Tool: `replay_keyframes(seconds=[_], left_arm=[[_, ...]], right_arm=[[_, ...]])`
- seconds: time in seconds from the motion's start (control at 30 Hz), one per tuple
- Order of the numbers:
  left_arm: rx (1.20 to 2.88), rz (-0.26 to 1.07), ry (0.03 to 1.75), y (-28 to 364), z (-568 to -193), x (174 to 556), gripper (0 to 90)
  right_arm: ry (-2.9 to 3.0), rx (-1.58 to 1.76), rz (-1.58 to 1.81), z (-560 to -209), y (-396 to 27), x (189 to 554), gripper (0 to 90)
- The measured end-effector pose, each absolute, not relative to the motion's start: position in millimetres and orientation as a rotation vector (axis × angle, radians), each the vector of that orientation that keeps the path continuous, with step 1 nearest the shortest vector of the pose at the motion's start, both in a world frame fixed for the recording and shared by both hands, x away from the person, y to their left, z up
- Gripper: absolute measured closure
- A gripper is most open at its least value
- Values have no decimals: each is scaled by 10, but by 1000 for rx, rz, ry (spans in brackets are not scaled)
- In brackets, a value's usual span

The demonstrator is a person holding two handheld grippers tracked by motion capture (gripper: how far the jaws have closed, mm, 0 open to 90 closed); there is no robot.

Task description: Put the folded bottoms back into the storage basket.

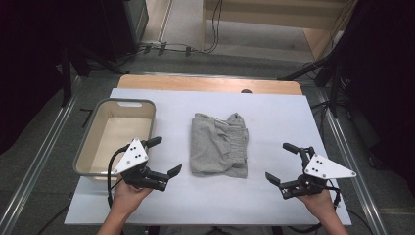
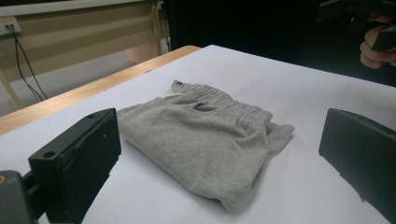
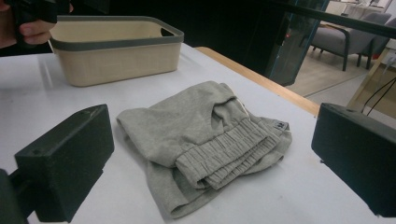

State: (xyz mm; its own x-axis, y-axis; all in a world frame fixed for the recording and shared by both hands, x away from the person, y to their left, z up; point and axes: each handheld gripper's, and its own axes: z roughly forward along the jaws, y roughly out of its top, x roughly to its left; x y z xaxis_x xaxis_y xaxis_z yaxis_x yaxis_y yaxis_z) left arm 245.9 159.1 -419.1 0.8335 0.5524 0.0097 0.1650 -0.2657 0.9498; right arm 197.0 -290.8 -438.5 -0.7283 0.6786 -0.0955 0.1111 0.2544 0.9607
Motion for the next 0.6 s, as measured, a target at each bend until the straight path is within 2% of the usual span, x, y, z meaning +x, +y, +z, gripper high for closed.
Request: replay_keyframes(seconds=[0.6], left_arm=[[1830, 407, 548, 1600, -4199, 2456, 0]], right_arm=[[2109, 643, 1398, -4437, -2750, 2004, 0]])
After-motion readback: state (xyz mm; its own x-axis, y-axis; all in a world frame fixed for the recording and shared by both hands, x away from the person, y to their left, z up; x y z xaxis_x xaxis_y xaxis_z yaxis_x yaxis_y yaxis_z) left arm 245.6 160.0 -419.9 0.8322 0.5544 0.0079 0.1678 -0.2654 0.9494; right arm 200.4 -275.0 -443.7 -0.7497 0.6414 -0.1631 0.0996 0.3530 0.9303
